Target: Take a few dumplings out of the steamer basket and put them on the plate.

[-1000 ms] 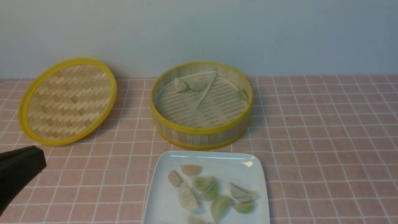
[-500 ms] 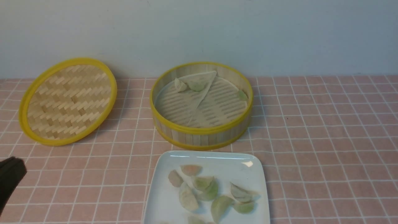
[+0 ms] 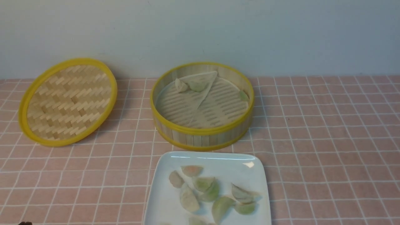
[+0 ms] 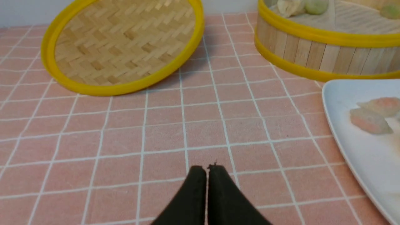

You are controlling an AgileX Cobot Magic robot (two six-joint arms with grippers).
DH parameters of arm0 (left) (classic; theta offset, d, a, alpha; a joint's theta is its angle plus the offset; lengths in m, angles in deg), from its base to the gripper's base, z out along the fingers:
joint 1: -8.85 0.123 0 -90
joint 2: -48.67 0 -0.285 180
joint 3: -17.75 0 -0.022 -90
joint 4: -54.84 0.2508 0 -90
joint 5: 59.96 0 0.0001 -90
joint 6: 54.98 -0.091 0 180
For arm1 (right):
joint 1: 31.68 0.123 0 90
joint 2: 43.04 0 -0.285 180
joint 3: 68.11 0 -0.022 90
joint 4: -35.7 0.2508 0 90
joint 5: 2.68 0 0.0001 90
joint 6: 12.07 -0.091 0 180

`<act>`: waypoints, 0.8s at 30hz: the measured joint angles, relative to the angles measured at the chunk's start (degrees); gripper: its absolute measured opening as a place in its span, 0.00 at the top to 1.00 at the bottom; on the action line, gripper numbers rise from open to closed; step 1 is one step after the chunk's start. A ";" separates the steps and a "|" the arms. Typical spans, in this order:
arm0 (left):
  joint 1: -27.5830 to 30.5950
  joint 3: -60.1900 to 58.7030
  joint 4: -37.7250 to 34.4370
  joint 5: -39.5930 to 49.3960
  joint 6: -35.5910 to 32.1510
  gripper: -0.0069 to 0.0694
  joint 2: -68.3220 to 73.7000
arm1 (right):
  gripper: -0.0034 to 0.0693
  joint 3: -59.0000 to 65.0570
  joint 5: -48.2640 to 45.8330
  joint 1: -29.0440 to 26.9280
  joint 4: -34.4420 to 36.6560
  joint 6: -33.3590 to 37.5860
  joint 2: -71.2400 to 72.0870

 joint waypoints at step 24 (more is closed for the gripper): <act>0.06 0.00 -0.07 0.20 0.05 0.92 0.00 | 0.97 0.00 0.00 0.00 0.78 0.47 0.00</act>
